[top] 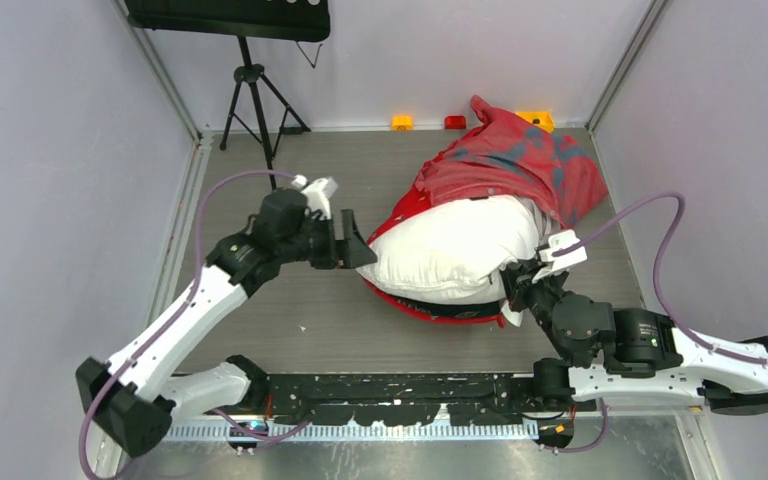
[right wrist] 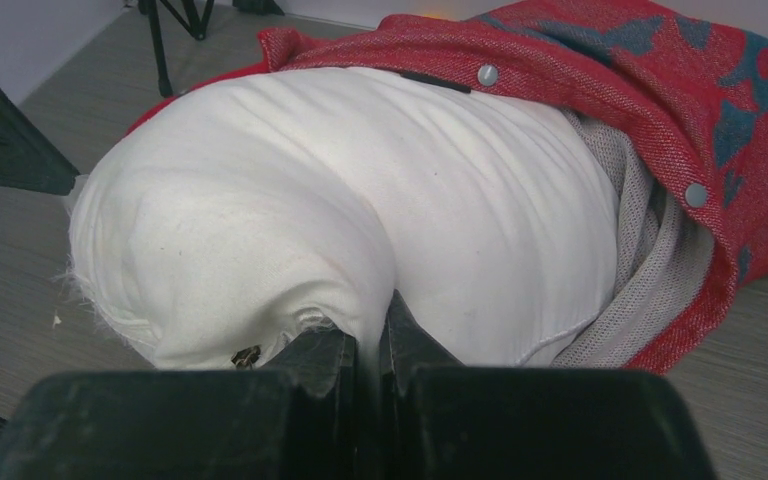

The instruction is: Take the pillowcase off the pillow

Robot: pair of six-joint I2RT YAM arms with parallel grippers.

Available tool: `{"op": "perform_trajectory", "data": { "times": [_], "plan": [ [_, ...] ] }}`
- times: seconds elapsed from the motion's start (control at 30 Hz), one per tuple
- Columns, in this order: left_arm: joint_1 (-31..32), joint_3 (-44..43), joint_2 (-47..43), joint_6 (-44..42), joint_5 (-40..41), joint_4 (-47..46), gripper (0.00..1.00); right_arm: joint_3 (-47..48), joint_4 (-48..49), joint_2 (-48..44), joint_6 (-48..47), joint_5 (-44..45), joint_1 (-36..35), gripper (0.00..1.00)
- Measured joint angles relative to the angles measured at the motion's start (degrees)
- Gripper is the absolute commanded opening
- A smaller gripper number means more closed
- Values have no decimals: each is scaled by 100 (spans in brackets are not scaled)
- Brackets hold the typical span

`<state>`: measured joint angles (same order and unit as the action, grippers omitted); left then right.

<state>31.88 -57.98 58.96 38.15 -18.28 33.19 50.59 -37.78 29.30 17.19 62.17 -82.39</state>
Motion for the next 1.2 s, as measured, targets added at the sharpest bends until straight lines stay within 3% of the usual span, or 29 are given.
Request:
{"op": "perform_trajectory", "data": {
  "times": [0.13,0.37,0.5,0.7,0.93,1.2],
  "plan": [
    [455,-518,581,-424,157,-11,77,-2,7,151,-57,7,0,0],
    [448,-745,870,-1008,859,-195,67,-2,42,205,-101,7,0,0],
    [448,-621,1211,-1032,1182,-511,34,-2,42,138,-157,-7,0,0],
    [190,-374,1963,-896,1252,-964,2,0,37,94,-229,116,0,0],
    [-870,483,3012,-223,616,-2282,0,203,83,-46,-372,118,0,0],
    [-800,369,4806,564,-485,-4046,0,682,-35,-42,-417,59,13,0]
  ]
}}
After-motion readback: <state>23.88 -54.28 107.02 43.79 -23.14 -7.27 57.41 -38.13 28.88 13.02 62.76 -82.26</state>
